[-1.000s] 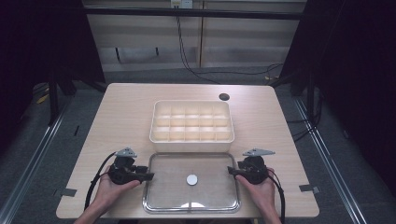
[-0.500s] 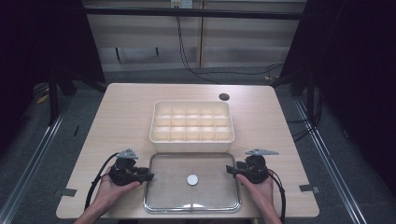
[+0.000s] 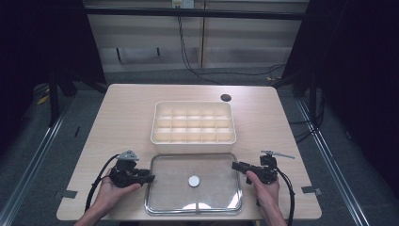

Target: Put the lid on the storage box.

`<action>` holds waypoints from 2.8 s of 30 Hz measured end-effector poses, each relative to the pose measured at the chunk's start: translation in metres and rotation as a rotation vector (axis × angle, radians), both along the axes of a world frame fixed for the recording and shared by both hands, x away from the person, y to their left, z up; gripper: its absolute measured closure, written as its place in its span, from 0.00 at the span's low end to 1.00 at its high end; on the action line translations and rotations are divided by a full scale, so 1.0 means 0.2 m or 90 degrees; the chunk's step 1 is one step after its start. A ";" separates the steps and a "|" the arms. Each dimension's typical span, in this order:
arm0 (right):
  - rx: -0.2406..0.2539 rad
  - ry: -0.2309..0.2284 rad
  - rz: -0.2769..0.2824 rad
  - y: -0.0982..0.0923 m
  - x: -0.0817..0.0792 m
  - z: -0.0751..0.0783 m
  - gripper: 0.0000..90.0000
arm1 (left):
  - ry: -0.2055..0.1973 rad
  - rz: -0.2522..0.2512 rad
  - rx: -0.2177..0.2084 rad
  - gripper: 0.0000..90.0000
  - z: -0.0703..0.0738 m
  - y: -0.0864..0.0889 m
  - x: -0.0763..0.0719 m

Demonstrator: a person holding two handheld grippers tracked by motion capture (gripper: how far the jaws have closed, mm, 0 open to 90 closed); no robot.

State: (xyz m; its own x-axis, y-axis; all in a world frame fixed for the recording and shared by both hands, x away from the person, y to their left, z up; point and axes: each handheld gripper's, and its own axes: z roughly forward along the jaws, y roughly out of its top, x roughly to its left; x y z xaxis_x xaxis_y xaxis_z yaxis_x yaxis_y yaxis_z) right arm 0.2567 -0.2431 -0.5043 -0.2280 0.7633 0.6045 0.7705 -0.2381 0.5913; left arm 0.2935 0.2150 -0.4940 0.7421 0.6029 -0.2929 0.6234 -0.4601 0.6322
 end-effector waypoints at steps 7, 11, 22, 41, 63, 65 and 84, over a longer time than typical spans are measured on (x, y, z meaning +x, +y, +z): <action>0.059 0.011 -0.007 -0.02 -0.01 0.00 0.63 | 0.002 0.002 -0.006 0.68 0.00 0.02 -0.02; 0.082 0.018 -0.007 -0.02 -0.01 -0.01 0.63 | 0.004 0.001 -0.007 0.68 0.00 0.02 -0.02; 0.069 0.018 0.048 0.00 0.00 0.00 0.70 | 0.002 0.008 -0.009 0.67 0.00 0.02 -0.01; 0.094 -0.014 0.107 -0.01 0.00 0.02 0.82 | 0.007 0.012 -0.021 0.53 0.00 0.02 0.00; 0.101 -0.052 0.117 -0.02 -0.02 0.07 0.84 | 0.036 0.012 -0.072 0.39 -0.02 0.01 0.01; 0.102 -0.056 0.120 -0.01 -0.03 0.07 0.84 | 0.038 0.007 -0.071 0.39 -0.02 0.00 0.01; 0.062 -0.065 0.114 0.02 -0.03 0.11 0.83 | 0.019 0.039 -0.122 0.57 0.05 0.07 0.00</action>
State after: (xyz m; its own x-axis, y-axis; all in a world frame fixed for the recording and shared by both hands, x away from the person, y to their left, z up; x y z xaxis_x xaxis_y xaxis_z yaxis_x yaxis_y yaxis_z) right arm 0.2499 -0.2389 -0.4816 -0.4183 0.6443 0.6403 0.7431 -0.1627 0.6492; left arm 0.2936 0.2287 -0.4848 0.6946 0.5781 -0.4281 0.6664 -0.2930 0.6857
